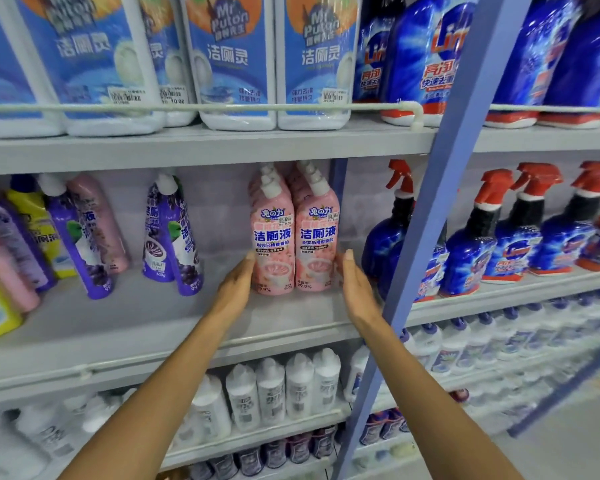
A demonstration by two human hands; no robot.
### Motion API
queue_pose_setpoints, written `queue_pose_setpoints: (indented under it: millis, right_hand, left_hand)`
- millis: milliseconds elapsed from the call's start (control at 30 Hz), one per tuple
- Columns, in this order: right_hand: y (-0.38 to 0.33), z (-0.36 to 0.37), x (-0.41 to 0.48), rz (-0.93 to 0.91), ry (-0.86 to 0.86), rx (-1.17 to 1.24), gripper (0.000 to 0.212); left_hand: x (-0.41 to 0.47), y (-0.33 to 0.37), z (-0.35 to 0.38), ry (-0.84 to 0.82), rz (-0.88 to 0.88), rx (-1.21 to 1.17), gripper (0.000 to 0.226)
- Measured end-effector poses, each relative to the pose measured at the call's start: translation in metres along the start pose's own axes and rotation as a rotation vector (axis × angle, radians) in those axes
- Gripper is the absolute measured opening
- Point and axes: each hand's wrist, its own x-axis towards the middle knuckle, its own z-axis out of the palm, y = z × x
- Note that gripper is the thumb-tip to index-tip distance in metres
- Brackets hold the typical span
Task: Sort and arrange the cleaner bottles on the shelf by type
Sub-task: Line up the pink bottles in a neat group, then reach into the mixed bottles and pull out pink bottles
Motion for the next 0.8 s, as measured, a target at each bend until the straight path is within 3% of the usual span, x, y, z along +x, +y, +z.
queue_pose_setpoints:
  millis: [67,133,233,367,567,733,800]
  right_hand:
    - [0.001,0.001,-0.016,-0.003,0.016,0.052,0.059]
    - [0.0,0.006,-0.031,0.026,0.047,0.118,0.07]
    - [-0.01,0.026,-0.058,0.03,0.039,0.195,0.069]
    - [-0.023,0.069,-0.084,0.006,0.021,0.206,0.073]
    - [-0.035,0.161,-0.116,0.002,-0.073,0.22,0.06]
    - [-0.052,0.233,-0.126,-0.043,-0.239,0.162,0.071]
    - [-0.062,0.256,-0.122,-0.063,-0.284,0.16,0.076]
  left_hand:
    - [-0.006,-0.002,-0.009,0.011,-0.021,-0.062,0.119]
    - [-0.023,0.005,-0.019,0.025,0.0,-0.127,0.1]
    - [-0.052,0.006,-0.045,0.021,0.045,-0.201,0.07]
    - [-0.091,-0.011,-0.101,0.05,0.073,-0.221,0.08]
    - [-0.138,-0.052,-0.206,0.274,0.049,-0.266,0.068]
    - [-0.163,-0.067,-0.271,0.434,0.065,-0.252,0.087]
    - [-0.162,-0.065,-0.289,0.475,0.106,-0.265,0.084]
